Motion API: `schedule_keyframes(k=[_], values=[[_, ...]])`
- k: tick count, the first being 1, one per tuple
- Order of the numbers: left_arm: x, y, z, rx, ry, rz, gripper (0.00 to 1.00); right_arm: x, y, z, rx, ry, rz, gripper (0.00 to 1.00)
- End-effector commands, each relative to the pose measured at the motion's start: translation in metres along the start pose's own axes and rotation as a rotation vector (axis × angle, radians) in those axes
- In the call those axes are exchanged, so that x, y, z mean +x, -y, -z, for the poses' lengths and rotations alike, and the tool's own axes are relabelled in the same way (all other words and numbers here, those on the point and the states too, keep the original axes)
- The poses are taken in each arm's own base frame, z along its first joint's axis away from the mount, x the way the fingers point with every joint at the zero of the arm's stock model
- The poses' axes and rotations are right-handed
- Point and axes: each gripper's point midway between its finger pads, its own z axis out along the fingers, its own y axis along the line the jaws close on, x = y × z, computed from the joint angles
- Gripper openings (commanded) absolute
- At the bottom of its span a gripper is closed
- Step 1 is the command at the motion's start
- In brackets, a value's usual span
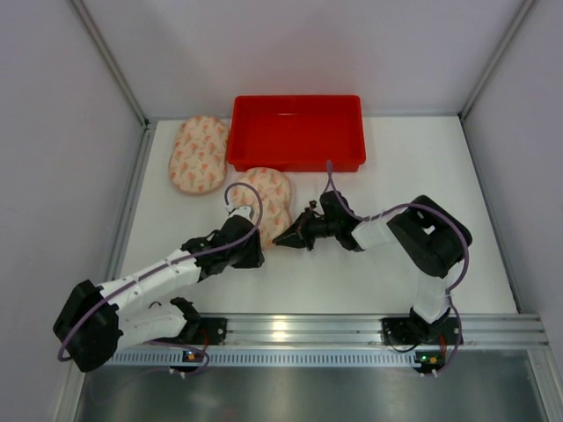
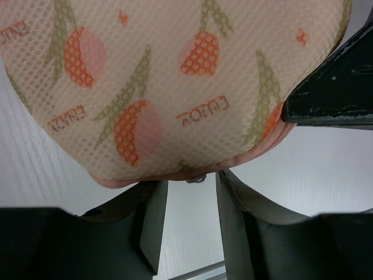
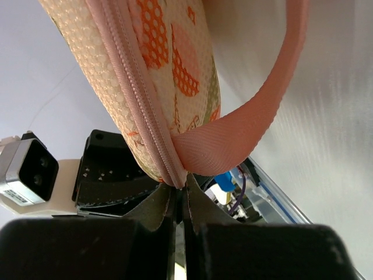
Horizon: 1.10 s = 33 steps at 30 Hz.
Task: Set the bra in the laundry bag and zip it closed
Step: Zip the laundry bag at the center of the board.
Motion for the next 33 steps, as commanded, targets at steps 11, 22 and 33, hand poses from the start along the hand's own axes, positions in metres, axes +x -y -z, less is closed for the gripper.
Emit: schedule_keyframes(k=[11,22,33], values=[[-0.044,0.012,-0.001,0.095,0.195,-0.001,0.25,0.013,-0.027,-0.01,-0.094,-0.029,0.026,0.0],[-0.032,0.0,0.016,0.072,0.16,-0.045,0.0,-0.007,-0.022,0.006,-0.081,0.027,0.06,0.0],[-0.028,-0.002,0.019,0.03,0.01,-0.204,0.0,-0.033,-0.003,0.028,-0.012,0.072,0.098,0.0]])
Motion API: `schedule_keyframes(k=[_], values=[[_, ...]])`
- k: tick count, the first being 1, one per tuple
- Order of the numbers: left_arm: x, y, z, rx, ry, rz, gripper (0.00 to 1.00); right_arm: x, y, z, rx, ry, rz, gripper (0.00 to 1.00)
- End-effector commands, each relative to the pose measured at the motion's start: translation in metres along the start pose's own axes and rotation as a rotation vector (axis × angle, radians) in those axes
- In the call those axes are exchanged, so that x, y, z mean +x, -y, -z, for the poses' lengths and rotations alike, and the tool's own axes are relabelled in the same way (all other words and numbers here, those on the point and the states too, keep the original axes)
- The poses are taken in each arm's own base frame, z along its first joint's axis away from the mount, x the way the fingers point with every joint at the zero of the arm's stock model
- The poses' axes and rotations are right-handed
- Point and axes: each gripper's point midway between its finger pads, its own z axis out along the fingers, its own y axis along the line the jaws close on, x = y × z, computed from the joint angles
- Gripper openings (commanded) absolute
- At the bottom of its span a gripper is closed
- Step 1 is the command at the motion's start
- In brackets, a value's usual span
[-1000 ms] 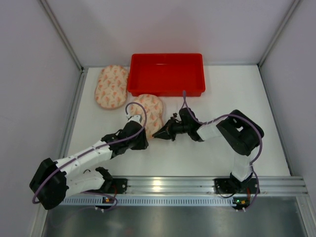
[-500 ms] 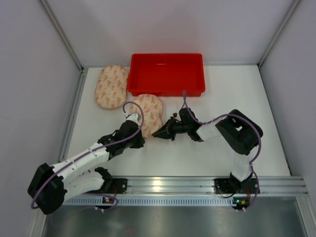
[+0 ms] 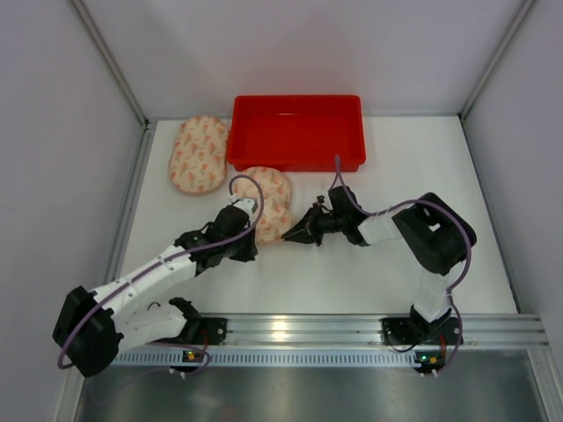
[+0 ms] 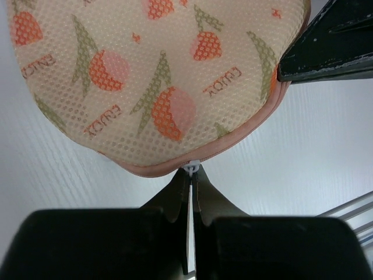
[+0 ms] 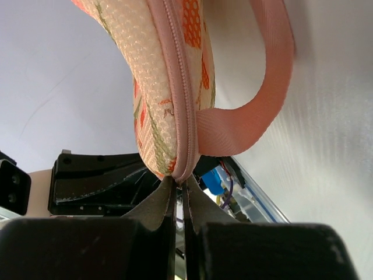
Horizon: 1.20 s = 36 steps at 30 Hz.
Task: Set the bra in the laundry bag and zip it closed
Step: Zip the laundry bag at the center of the board.
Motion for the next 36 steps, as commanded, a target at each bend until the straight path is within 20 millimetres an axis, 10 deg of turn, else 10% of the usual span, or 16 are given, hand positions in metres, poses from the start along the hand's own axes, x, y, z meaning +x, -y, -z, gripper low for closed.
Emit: schedule_keyframes(k=[1,19,27,32,36], values=[[-0.007,-0.004,0.001,-0.011,-0.052,-0.043,0.0,-0.013,-0.007,0.015,-0.014,0.052,0.064,0.0],[-0.045,-0.045,-0.029,-0.078,-0.179,-0.137,0.0,-0.041,0.023,0.04,0.09,0.101,0.115,0.0],[-0.039,-0.005,-0.025,0.196,-0.21,-0.276,0.0,-0.057,0.018,0.048,0.103,0.138,0.165,0.0],[-0.043,0.024,-0.017,0.298,-0.129,-0.338,0.0,-0.049,0.001,0.055,0.089,0.109,0.175,0.65],[-0.044,0.049,-0.02,0.334,-0.112,-0.267,0.0,-0.028,-0.001,0.068,0.104,0.059,0.143,0.71]])
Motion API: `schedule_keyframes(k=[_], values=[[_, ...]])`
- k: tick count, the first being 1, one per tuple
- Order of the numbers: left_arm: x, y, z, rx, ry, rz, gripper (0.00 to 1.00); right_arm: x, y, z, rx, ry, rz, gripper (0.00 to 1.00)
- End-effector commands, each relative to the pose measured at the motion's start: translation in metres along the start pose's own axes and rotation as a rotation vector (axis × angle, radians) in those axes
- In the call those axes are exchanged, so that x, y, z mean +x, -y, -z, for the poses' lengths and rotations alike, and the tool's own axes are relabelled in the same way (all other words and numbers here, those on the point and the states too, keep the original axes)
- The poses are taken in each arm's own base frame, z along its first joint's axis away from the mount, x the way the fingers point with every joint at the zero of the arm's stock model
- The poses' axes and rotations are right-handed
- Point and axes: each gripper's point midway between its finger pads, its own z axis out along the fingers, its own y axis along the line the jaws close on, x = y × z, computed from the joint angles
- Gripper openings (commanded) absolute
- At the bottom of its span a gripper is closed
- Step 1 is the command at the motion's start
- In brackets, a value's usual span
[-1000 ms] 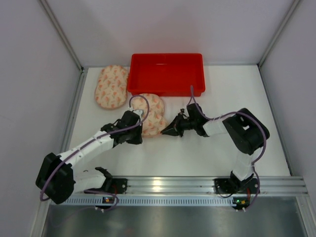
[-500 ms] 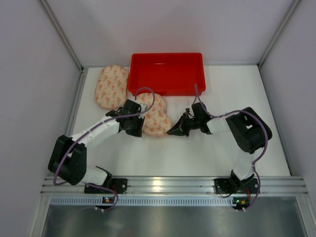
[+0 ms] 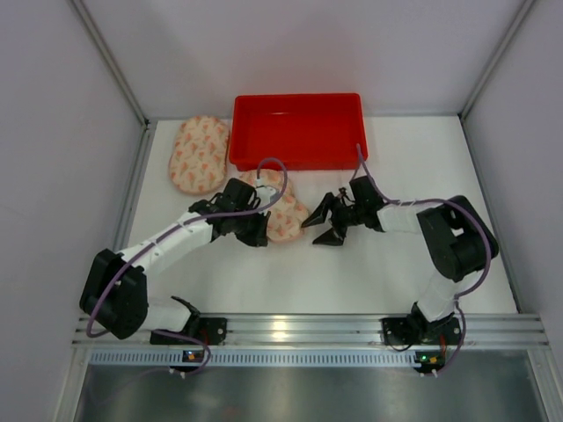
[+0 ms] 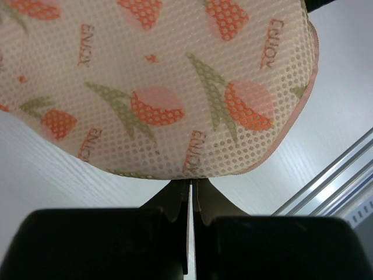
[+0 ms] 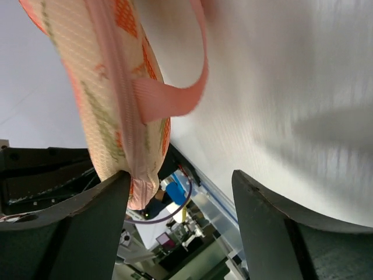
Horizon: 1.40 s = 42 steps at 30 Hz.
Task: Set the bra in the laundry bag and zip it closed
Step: Zip the laundry bag at the center of the board.
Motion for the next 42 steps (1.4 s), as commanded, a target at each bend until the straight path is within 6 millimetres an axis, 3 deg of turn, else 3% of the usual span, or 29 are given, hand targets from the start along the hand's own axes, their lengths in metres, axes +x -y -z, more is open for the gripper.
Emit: schedule_keyframes(k=[1,6,11,15,22,28,31,36,42], values=[[-0.03,0.029,-0.003,0.089,0.118,0.024,0.0,0.015,-0.026,0.021,-0.042,-0.03,0.038,0.72],[-0.038,0.053,-0.022,0.114,0.128,0.012,0.0,0.026,-0.029,0.031,-0.047,-0.034,0.03,0.84],[-0.036,0.058,-0.039,0.11,0.085,0.053,0.0,0.026,-0.027,0.037,-0.029,-0.023,0.03,0.86],[-0.038,0.055,-0.041,0.092,0.089,0.071,0.0,0.015,-0.002,0.049,0.027,0.009,-0.013,0.81],[-0.033,0.056,-0.045,0.098,0.066,0.107,0.0,-0.028,0.048,0.078,0.125,0.124,-0.098,0.69],[-0.034,0.056,-0.05,0.098,0.056,0.127,0.0,-0.034,0.026,0.091,0.018,0.157,-0.037,0.72],[-0.042,0.06,-0.052,0.116,0.076,0.141,0.0,-0.019,0.013,0.085,-0.002,0.13,0.017,0.79],[-0.055,0.069,-0.057,0.144,0.087,0.151,0.0,0.005,0.012,0.054,-0.012,0.074,0.026,0.8],[-0.056,0.079,-0.056,0.167,0.084,0.141,0.0,0.0,-0.002,0.026,-0.015,0.066,0.074,0.78]])
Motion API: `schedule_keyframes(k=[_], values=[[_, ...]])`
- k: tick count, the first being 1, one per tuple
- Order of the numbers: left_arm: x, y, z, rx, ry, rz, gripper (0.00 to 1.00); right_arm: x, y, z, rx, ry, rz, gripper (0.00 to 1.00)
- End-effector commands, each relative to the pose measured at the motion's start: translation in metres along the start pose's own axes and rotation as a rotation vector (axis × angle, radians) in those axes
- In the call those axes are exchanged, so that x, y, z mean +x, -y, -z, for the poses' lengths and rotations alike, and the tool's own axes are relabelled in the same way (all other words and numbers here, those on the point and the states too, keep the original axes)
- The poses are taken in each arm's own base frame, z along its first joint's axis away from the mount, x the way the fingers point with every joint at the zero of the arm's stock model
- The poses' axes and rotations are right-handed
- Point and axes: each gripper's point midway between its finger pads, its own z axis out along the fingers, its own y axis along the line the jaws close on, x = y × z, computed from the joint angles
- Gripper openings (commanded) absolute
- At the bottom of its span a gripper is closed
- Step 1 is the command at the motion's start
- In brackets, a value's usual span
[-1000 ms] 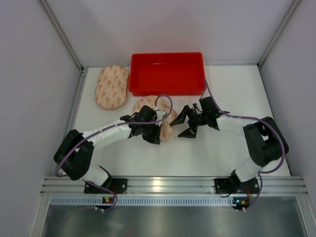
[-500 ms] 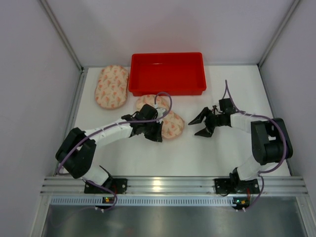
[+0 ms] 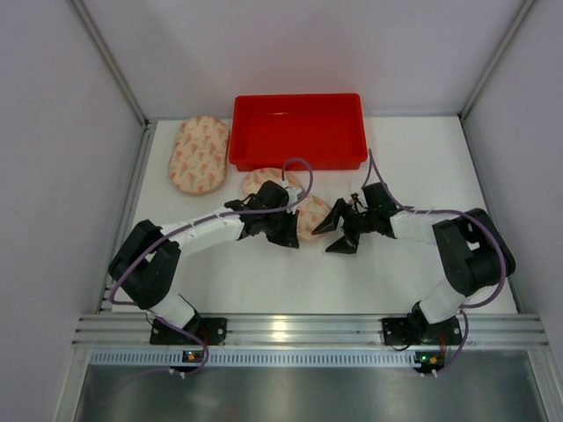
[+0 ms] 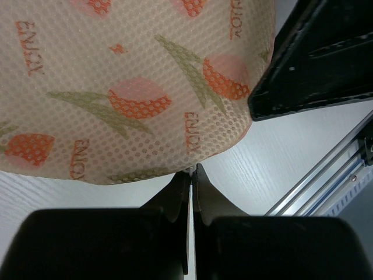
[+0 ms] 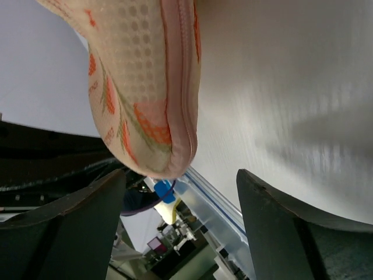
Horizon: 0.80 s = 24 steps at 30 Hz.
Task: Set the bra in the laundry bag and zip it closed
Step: Zip the laundry bag at the center of the board.
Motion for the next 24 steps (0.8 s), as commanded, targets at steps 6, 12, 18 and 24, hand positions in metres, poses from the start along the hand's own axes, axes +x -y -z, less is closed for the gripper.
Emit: schedule_keyframes(k=[6,12,18,24], values=[[-0.018,0.027,0.005,0.073,0.064,-0.026,0.0,-0.013,-0.022,-0.027,-0.024,0.027,0.039,0.7],[-0.009,0.019,0.006,0.034,0.046,-0.041,0.0,-0.018,-0.012,-0.027,0.018,0.025,0.046,0.28],[0.002,-0.01,0.012,-0.059,0.007,-0.07,0.0,-0.025,0.004,-0.017,0.059,0.034,0.028,0.0],[0.005,-0.041,0.022,-0.124,-0.021,-0.058,0.0,-0.034,0.016,-0.007,0.068,0.052,0.005,0.0]])
